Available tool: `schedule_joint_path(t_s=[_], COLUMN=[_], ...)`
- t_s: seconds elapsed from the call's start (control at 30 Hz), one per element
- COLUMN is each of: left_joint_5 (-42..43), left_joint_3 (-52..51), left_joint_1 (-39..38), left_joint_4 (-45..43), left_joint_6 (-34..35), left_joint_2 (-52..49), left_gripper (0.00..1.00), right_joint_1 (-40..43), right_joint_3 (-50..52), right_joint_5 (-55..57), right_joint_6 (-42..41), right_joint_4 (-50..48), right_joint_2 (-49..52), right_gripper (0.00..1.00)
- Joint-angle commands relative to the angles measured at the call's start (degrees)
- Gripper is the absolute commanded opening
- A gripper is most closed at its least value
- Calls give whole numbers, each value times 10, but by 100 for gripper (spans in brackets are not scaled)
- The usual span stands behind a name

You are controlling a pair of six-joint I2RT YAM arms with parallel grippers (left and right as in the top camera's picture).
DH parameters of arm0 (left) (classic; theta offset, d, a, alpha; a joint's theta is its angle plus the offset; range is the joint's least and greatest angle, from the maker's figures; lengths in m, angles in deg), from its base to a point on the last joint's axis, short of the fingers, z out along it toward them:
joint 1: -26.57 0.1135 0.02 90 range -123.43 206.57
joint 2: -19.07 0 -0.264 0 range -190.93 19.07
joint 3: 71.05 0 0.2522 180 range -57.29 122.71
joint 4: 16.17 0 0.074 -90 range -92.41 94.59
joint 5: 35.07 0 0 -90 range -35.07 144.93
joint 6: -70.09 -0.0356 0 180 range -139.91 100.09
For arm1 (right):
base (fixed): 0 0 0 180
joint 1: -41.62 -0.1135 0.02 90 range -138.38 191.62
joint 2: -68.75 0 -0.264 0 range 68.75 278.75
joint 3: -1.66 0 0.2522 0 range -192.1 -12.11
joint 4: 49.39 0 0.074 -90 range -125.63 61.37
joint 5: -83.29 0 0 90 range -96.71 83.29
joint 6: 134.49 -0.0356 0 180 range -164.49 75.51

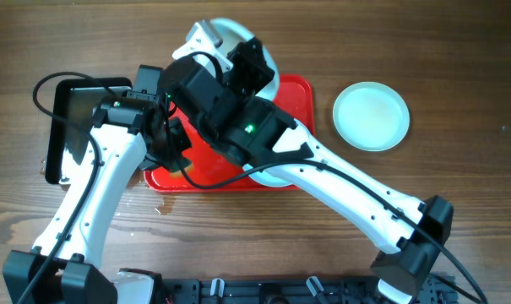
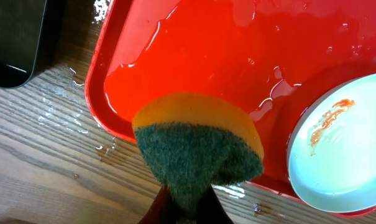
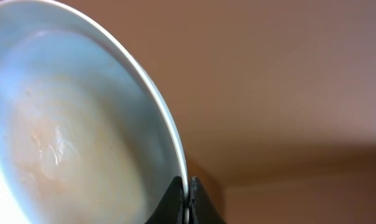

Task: Clean dirty plates on tray and stack at the side
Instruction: 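Lift the scrubbed plate with the right gripper and carry it right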

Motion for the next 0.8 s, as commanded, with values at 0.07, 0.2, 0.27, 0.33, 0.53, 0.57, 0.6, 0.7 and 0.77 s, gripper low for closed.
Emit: schedule_joint_path(t_s=[0.07,0.2,0.27,0.33,0.53,0.57,0.6,0.7,0.77], left_joint_5=[7,7,7,7,7,7,7,7,7], left_joint_3=[3,3,3,3,3,3,3,3,3], left_joint_1=[1,1,1,1,1,1,1,1,1], left_joint_4=[-1,-3,-3,-3,-1,-1,0,-1,-1], left_joint_6=[-11,-11,-11,-11,-11,-11,-11,-11,-11], left_joint_2=[4,4,4,4,4,4,4,4,4], left_gripper=[4,4,4,4,4,4,4,4,4], right_joint_1=[11,10,15,33,109,124,142,215,292], right_joint_3=[33,33,34,34,30,24,19,17,17], right_joint_5=[22,79,2,-164,-309,-340,-374,-445,-483], right_joint_6=[2,26,-18,-61,-255,-254,-255,-281,-309], right_joint_4=[-16,-39,0,65,136,139,141,145,160], right_joint_2=[15,13,13,14,-9,-24,-43,-102,-131], right_gripper=[4,4,4,4,4,4,4,4,4])
